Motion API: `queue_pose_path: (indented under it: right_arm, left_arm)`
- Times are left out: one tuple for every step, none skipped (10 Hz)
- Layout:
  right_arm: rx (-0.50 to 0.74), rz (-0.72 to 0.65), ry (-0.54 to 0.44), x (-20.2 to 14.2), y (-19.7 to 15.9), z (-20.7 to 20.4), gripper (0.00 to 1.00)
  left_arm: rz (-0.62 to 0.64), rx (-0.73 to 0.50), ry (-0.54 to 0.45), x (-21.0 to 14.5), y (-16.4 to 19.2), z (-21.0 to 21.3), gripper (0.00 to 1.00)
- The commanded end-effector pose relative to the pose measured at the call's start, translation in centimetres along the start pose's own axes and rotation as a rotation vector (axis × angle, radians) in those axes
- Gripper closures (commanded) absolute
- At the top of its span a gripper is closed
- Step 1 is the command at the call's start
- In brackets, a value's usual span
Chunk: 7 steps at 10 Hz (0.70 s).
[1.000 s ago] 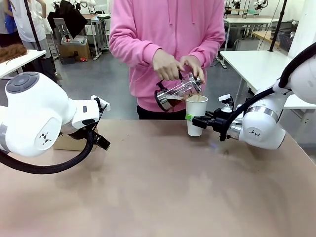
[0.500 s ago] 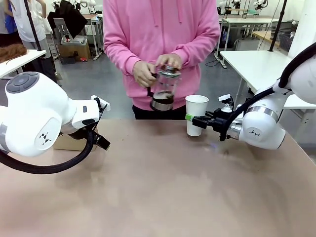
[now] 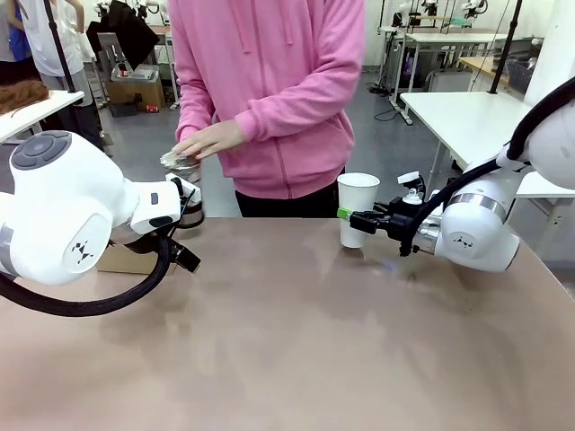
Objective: Pour a drink into a cup and package it in a carrier.
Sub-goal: When a person places the Paper Cup Lid on the 600 ml Paper Cup , lift the 600 ml Paper Cup.
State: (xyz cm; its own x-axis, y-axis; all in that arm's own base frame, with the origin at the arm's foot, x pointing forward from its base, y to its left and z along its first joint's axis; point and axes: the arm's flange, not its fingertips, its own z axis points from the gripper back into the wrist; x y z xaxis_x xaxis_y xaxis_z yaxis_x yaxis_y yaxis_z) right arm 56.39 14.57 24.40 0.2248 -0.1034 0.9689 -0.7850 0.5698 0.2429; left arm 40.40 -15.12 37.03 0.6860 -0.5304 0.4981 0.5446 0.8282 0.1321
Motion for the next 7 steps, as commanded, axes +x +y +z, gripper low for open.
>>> queue_pose_path:
  right_arm:
    - [-0.008, -0.001, -0.002, 0.19, 0.23, -0.27, 0.20]
    - [-0.008, -0.001, -0.002, 0.19, 0.23, -0.27, 0.20]
    - [-0.008, -0.001, -0.002, 0.19, 0.23, -0.27, 0.20]
    - [-0.008, -0.001, -0.002, 0.19, 0.23, -0.27, 0.20]
    - [-0.008, -0.001, -0.002, 0.19, 0.23, -0.27, 0.20]
    - [-0.008, -0.001, -0.002, 0.19, 0.23, -0.27, 0.20]
    - [-0.008, -0.001, -0.002, 0.19, 0.23, -0.27, 0.20]
  left_arm:
    - [0.000, -0.001, -0.001, -0.01, -0.01, 0.04, 0.00]
    - [0.000, -0.001, -0.001, -0.01, -0.01, 0.04, 0.00]
    - [0.000, -0.001, -0.001, -0.01, -0.01, 0.04, 0.00]
    - [0.000, -0.001, -0.001, -0.01, -0.01, 0.04, 0.00]
    - [0.000, -0.001, -0.001, -0.01, -0.01, 0.04, 0.00]
    - [0.000, -0.001, -0.001, -0.01, -0.01, 0.04, 0.00]
    - [0.000, -0.001, -0.001, -0.01, -0.01, 0.04, 0.00]
